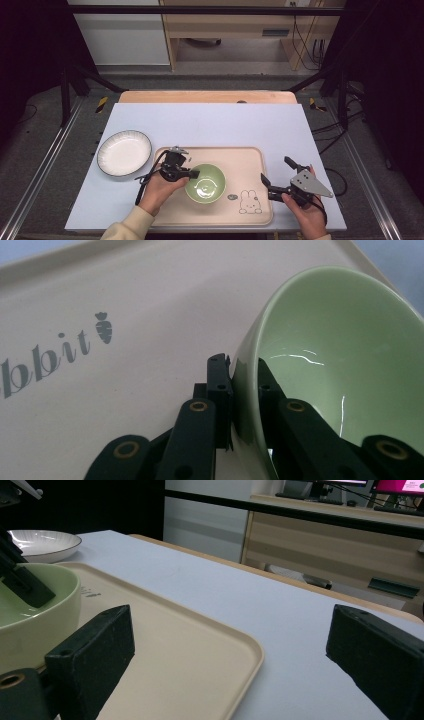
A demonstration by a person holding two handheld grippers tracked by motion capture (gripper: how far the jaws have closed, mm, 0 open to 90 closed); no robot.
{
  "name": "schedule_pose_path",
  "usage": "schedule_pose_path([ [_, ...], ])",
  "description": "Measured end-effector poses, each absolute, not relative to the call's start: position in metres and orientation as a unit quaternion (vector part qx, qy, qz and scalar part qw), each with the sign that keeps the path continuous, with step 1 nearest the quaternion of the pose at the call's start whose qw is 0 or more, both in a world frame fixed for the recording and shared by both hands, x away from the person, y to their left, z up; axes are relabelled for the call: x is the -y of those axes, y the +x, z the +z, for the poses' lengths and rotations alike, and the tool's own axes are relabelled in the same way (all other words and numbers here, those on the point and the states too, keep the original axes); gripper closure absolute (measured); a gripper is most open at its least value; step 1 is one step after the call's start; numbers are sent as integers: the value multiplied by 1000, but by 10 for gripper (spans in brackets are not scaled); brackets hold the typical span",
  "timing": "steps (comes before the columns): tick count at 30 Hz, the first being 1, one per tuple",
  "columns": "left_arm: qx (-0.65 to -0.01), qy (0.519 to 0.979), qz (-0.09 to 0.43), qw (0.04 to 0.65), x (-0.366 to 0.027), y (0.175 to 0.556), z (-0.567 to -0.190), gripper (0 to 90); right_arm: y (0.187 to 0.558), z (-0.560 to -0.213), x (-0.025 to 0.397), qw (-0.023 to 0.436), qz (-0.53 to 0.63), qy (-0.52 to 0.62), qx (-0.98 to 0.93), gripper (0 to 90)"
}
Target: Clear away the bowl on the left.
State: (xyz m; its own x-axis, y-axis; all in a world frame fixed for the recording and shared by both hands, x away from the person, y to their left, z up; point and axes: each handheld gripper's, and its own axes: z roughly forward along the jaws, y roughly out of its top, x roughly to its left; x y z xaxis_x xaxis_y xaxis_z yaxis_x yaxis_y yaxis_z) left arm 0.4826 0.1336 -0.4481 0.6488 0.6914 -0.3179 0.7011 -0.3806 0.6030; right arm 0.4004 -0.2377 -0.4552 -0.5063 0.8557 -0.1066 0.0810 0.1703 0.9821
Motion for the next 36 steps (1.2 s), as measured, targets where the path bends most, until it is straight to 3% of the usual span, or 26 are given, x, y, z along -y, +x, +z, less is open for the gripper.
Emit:
schedule_pose_path([
  [25, -420, 825, 0, 378, -135, 480, -450, 803, 401, -456, 238, 354, 540, 345, -681, 52],
  [32, -416, 823, 28, 385, -143, 477, -442, 700, 401, -457, 236, 353, 540, 344, -682, 52],
  [36, -406, 827, 58, 385, -142, 475, -440, 553, 401, -457, 236, 353, 539, 344, -683, 51],
])
